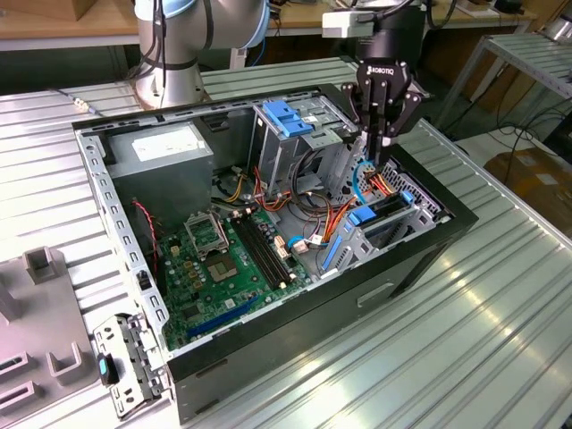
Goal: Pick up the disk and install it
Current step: 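Insert the second disk wire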
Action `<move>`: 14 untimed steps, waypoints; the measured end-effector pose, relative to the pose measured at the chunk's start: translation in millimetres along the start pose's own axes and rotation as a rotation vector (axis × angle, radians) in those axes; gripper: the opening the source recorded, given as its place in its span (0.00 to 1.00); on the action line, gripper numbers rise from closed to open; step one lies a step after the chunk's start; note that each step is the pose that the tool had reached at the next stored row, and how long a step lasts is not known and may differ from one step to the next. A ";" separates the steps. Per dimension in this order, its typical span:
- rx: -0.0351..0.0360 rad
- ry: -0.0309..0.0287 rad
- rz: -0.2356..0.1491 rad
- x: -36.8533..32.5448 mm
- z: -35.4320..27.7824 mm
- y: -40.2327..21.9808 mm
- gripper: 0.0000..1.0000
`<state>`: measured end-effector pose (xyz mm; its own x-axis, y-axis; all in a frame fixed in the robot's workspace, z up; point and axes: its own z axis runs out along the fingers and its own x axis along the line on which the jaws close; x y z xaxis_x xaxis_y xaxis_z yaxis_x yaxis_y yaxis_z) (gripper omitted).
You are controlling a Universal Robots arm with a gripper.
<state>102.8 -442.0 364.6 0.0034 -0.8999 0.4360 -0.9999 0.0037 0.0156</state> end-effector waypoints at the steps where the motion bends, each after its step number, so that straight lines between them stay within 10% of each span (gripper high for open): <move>1: 0.0024 0.0020 0.001 -0.6 1.2 0.0 0.25; 7: 0.0036 0.0025 0.002 1.2 3.6 0.0 0.16; 14: 0.0046 -0.0322 0.000 14.5 12.7 -0.1 0.16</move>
<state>102.8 -460.6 359.5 0.0026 -0.9135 0.4068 -0.9999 0.0022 0.0112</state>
